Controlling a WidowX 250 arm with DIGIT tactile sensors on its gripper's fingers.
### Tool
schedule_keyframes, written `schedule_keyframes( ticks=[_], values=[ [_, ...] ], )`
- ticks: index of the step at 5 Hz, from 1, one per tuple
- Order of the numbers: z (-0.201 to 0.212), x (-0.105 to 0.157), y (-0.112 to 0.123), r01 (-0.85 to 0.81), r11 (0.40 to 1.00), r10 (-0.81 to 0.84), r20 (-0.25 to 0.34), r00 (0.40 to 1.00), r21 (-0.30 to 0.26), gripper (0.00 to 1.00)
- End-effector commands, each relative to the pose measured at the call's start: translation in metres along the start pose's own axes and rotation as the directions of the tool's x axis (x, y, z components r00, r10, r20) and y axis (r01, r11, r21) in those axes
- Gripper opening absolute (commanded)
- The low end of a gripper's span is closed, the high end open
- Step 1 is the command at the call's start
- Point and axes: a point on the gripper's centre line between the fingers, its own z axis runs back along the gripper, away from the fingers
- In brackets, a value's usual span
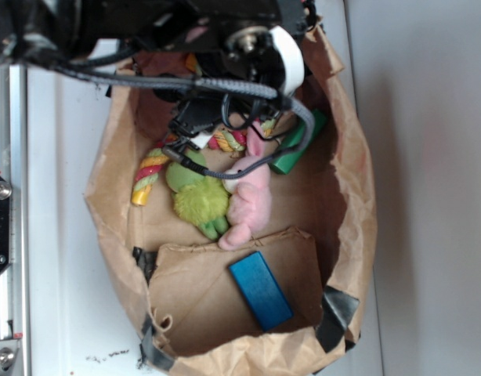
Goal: Grab the multicolored rope.
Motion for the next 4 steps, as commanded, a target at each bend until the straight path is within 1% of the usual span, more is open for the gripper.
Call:
schedule_keyframes(
  ticks=[1, 2, 3, 4],
  values=[
    [0.0268, -0.0146, -0.0009, 0.104, 0.987, -0.115, 0.09, 0.989, 0.121, 1.0],
    [0.0294, -0.0186, -0.0005, 0.136, 0.982, -0.151, 0.113, 0.982, 0.129, 1.0],
    [0.0286, -0.016, 0.0028, 0.106, 0.987, -0.118, 0.101, 0.988, 0.12, 1.0],
    [0.0286, -0.016, 0.0028, 0.106, 0.987, -0.118, 0.101, 0.988, 0.12, 1.0]
  ],
)
